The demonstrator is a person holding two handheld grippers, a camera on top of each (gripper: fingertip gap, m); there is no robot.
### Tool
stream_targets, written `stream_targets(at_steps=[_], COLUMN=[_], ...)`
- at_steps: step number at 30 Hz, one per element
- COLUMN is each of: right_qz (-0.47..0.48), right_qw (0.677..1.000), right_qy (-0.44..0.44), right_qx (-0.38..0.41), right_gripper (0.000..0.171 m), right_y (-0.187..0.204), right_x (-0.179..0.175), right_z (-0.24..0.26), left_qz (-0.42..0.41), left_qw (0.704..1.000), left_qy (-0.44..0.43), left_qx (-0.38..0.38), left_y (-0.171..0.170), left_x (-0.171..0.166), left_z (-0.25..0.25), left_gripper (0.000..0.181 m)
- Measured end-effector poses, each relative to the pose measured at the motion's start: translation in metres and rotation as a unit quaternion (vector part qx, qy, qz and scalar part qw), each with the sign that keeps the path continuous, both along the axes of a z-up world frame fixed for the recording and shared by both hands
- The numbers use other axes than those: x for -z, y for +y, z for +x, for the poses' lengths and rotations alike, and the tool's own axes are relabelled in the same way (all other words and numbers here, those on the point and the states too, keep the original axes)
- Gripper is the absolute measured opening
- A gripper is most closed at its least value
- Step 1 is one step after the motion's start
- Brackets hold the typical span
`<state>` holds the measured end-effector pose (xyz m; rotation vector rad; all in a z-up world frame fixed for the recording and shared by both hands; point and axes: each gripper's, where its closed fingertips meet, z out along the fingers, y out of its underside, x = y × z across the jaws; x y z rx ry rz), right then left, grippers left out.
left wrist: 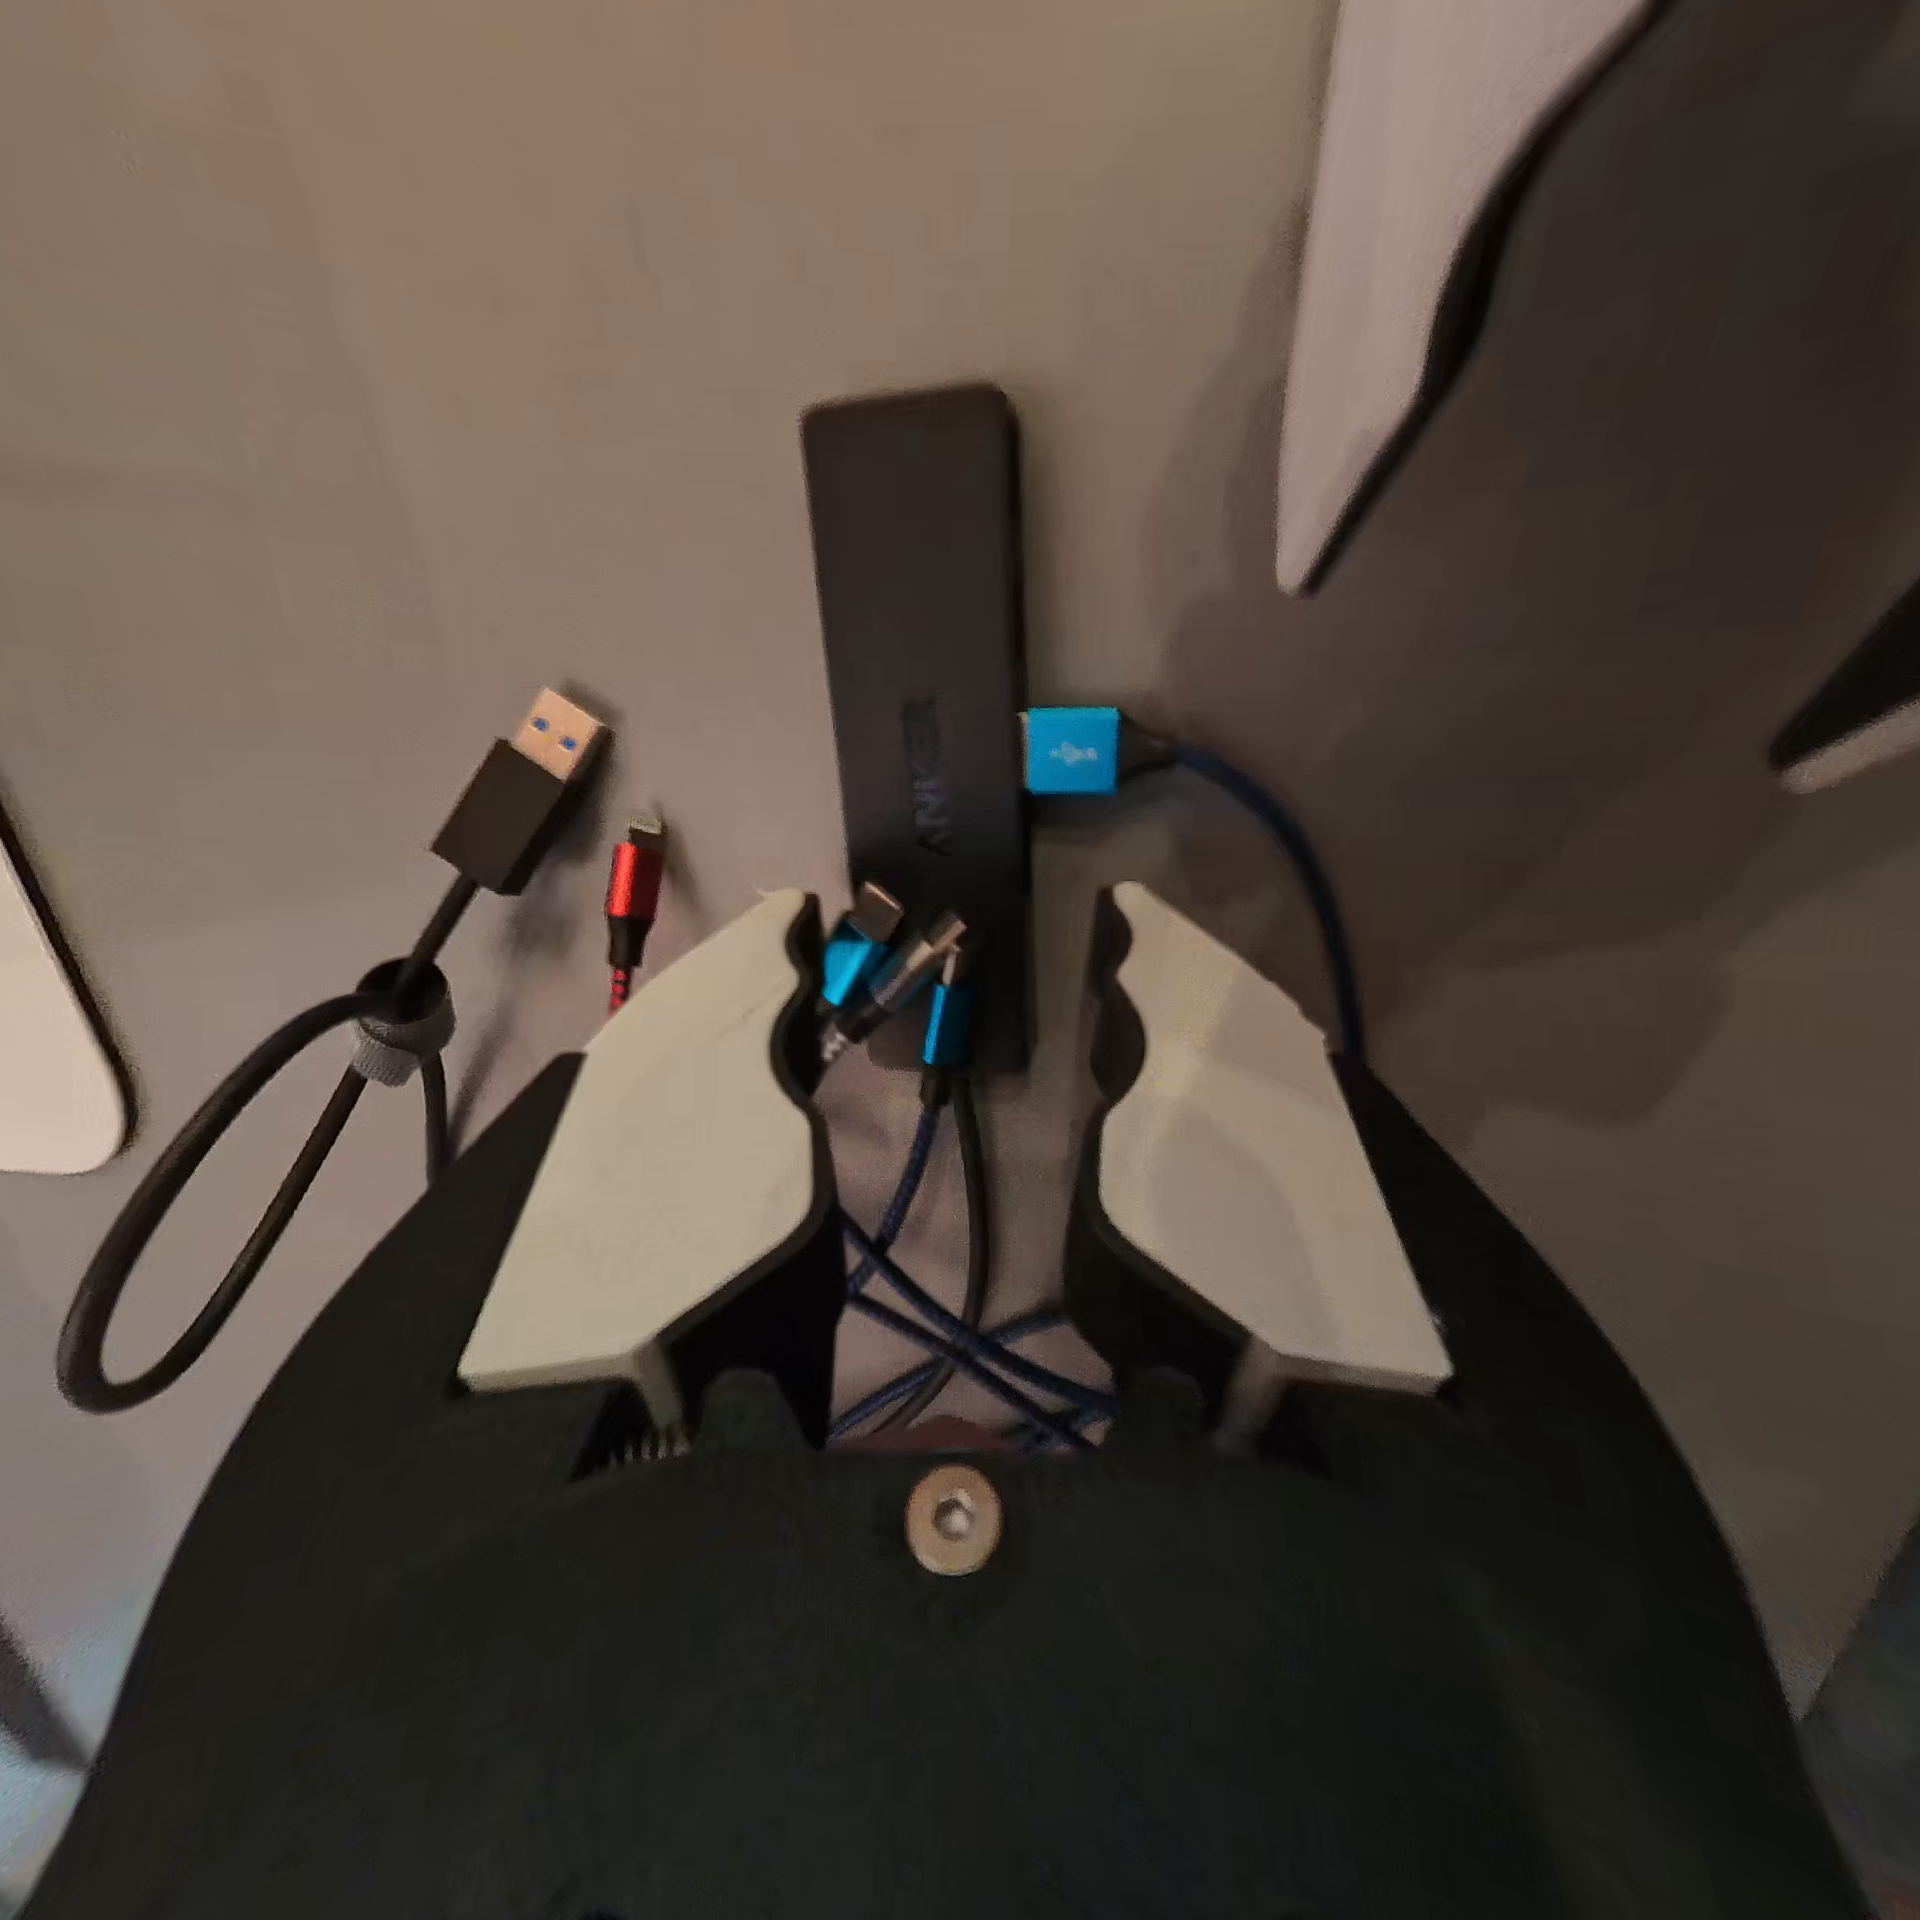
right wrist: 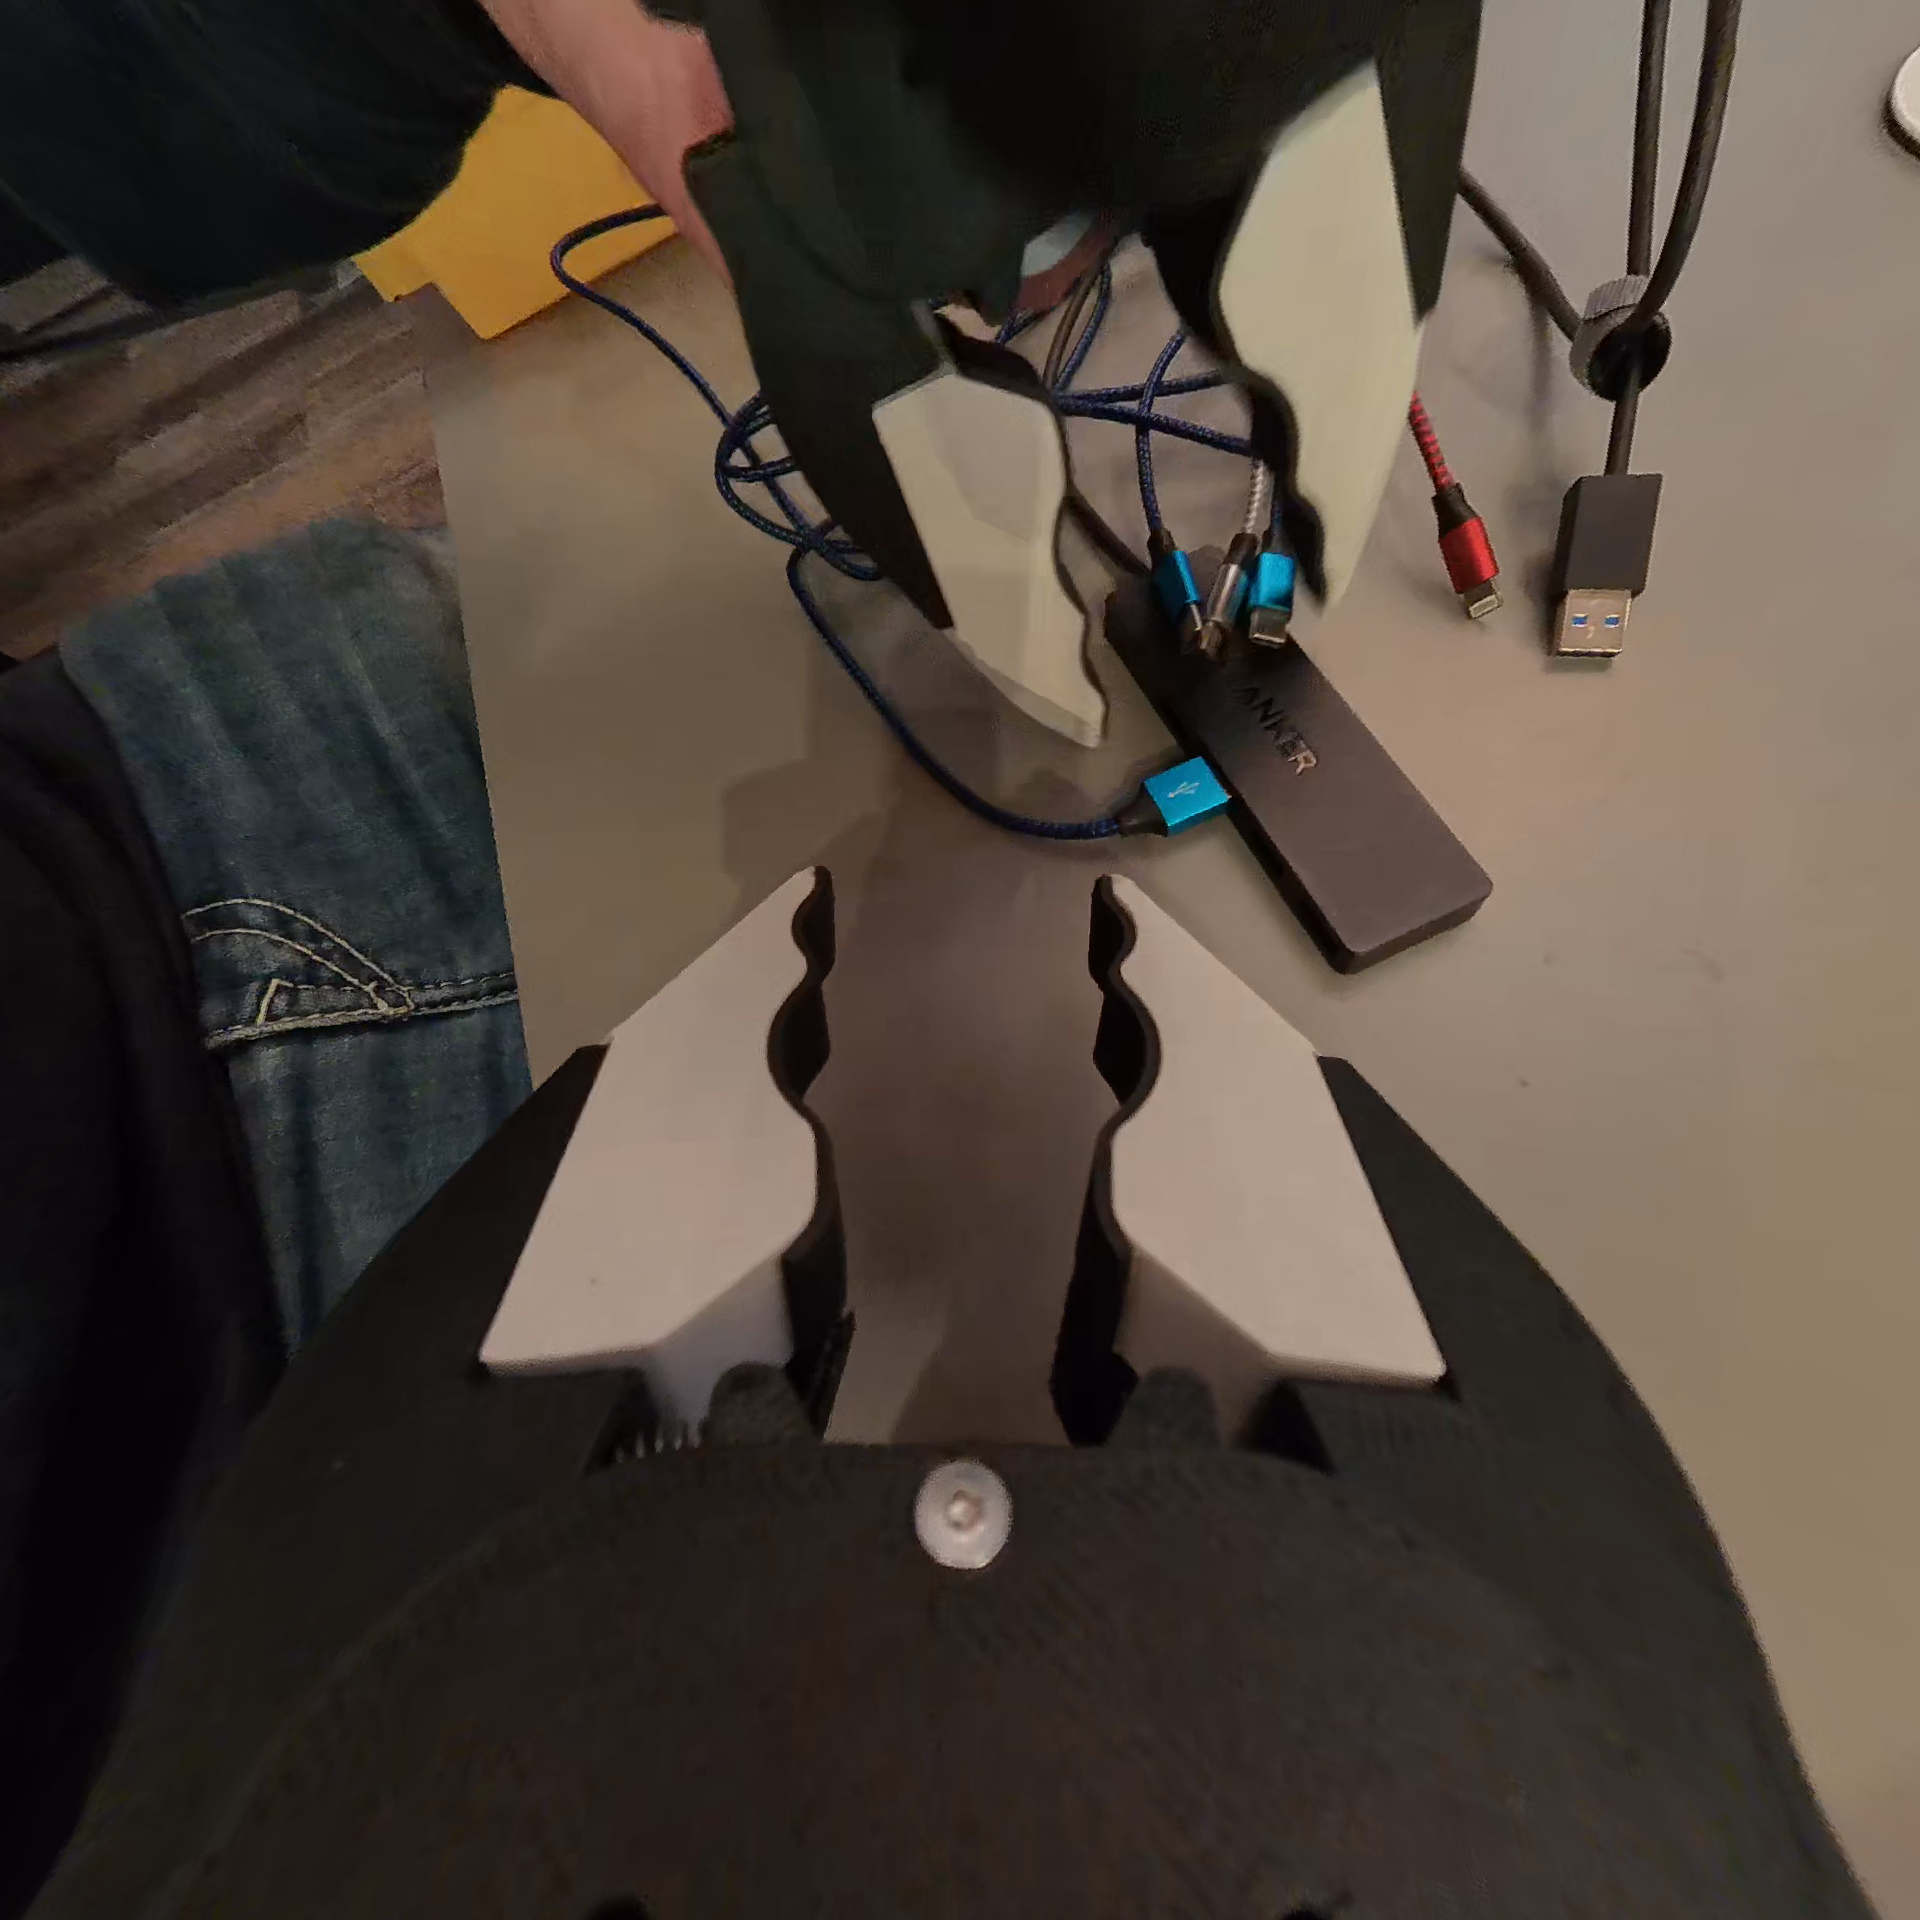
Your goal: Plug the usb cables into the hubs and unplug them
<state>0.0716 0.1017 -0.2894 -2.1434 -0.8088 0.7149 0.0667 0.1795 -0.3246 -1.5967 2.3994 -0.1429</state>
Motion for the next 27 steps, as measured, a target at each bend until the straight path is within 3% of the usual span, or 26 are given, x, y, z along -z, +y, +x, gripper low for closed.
stream_targets(at_steps=[3,12,18,21,25,27], right_qz=[0.005,0.035,0.087,0.117,0.156,0.176], right_qw=[1.000,0.996,0.988,0.985,0.982,0.982], right_qy=[0.000,-0.027,-0.029,-0.045,-0.056,-0.037], right_qx=[0.006,0.075,0.123,0.122,0.090,0.060], right_gripper=[0.048,0.048,0.018,0.014,0.012,0.012], right_y=[0.005,0.042,0.077,0.087,0.092,0.093], right_x=[0.001,0.003,-0.009,-0.019,-0.030,-0.037], right_z=[0.000,0.021,0.039,0.047,0.053,0.052], left_qz=[-0.008,-0.032,-0.049,-0.071,-0.110,-0.139], left_qw=[1.000,0.987,0.966,0.952,0.949,0.944], left_qy=[0.006,-0.075,-0.136,-0.169,-0.201,-0.222], left_qx=[-0.001,-0.141,-0.214,-0.245,-0.219,-0.203], left_y=[0.005,0.016,0.015,0.019,0.020,0.019], left_x=[0.000,-0.013,-0.045,-0.055,-0.072,-0.086], left_z=[-0.001,0.011,0.028,0.032,0.031,0.031], left_gripper=[0.031,0.030,0.030,0.030,0.026,0.034])
